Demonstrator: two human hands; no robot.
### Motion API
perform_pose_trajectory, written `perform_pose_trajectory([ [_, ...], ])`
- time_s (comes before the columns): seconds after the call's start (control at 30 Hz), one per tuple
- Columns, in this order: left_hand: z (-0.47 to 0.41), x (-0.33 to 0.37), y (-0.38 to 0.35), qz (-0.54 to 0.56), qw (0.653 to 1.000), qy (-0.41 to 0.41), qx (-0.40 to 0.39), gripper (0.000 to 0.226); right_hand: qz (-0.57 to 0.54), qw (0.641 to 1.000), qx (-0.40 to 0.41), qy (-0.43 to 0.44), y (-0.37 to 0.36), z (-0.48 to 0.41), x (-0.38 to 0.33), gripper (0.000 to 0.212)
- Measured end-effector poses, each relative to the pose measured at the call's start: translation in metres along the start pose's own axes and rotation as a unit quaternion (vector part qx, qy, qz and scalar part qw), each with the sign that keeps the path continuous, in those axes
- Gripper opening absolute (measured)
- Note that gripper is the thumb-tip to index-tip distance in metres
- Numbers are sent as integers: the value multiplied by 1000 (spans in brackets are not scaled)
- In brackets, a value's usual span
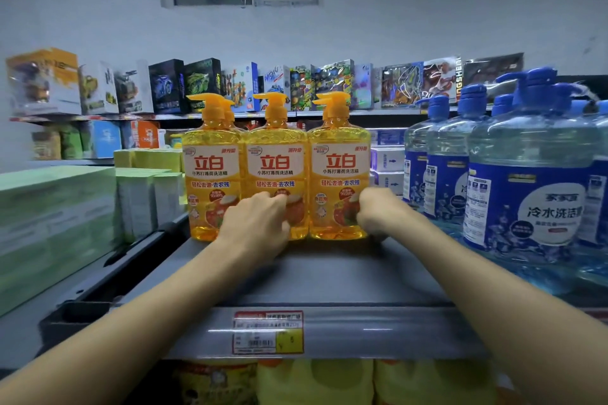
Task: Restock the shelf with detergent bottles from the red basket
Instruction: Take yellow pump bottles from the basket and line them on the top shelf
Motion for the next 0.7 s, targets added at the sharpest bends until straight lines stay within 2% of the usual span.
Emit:
perform_pose_trajectory([
  [0.17,4,-23,-7,93,991,92,8,26,-64,998,8,14,-15,-8,14,46],
  [0.3,1,-31,-10,94,987,131,25,24,-77,996,12,31,-20,-11,19,62],
  [0.57,-2,-31,-12,76,989,119,50,19,-82,995,28,40,-27,-14,17,60],
  [0.7,4,-33,-5,132,985,114,15,19,-63,997,12,39,-21,-9,18,55],
])
Point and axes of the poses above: each hand's wrist, its own z-axis away from the middle knuckle, its own y-axis out of the back of the hand, x = y × z, the point moved 2 cm from there along -z, towards the middle knuckle, and after that the axes turned 15 degrees about -y, right-handed, at the moved point
